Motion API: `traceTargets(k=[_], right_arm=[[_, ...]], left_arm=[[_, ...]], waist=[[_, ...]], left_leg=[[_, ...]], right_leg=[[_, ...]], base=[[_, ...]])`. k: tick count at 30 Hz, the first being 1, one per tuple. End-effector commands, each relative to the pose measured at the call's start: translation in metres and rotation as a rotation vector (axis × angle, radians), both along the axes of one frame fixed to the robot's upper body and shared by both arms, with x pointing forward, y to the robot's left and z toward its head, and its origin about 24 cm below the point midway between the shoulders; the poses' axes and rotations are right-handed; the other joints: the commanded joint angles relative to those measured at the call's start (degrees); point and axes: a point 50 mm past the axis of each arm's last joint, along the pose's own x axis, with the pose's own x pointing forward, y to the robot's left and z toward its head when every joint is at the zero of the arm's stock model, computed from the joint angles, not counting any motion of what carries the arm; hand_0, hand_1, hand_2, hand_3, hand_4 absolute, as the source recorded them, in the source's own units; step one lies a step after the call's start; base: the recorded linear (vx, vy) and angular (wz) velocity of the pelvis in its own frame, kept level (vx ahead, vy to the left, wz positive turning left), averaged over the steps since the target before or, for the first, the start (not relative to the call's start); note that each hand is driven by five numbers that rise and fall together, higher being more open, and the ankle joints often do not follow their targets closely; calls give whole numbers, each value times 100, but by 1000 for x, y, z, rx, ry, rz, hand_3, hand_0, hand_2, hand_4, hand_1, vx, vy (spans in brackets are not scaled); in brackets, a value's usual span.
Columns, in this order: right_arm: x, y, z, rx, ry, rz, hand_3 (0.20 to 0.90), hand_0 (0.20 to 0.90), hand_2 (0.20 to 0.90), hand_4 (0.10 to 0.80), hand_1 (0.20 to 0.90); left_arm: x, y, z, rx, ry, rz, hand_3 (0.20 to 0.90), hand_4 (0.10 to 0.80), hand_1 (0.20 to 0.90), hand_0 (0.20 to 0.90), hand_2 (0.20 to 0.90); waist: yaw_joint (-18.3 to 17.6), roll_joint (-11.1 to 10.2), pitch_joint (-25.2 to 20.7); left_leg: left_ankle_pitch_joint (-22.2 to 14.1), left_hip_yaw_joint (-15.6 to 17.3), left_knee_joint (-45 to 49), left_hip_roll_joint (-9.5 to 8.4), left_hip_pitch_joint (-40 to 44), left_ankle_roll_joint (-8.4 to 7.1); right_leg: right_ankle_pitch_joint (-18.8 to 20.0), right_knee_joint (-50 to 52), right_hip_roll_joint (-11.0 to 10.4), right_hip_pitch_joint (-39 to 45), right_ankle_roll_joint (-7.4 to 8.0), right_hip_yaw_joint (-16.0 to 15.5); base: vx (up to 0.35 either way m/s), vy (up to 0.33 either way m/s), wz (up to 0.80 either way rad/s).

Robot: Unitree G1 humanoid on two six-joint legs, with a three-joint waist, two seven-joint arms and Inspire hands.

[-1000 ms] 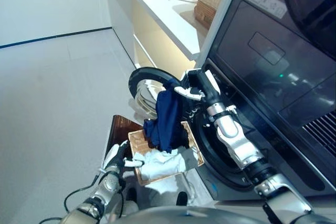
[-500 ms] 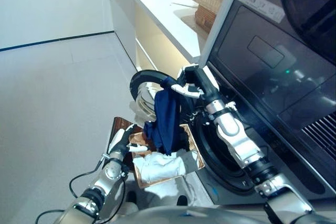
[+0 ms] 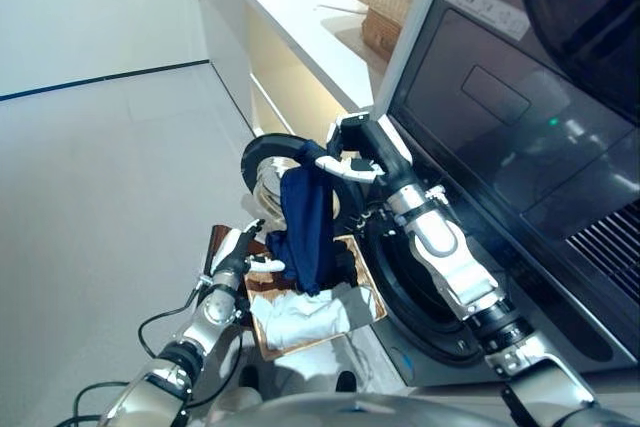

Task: Pick up the clothes and place them into the washing machine

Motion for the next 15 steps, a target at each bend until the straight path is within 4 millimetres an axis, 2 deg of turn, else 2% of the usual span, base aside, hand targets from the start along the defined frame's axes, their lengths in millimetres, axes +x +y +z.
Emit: traceTargets(k=[1,8,15], right_arm=[[-1,4,67,155,-281,68,200,200,200,300,200],[-10,10,79,190,-322,136,200,200,200,300,200],[-10,15,84,184,-334,162,200,200,200,300,200]], left_arm=[[49,-37,43,-54,-199,-107,900,800,900,900,900],[54,-42,47,-80,-204,-99,900,800,900,900,900],[59,-50,51,-85,-211,-122,900,800,900,900,900]], waist=[[111,134,-488],[55,117,-491],[17,118,-503]], left_leg=[[-336,38,-13,-63,204,-335],[-328,65,-13,-48,207,-342],[-322,77,-13,-38,215,-343]], right_leg=[[-234,366,206,190,121,61],[-221,366,223,178,116,77],[-216,370,233,172,114,98]], base=[[-5,-4,-7],[-3,-6,-6],[0,0,0]])
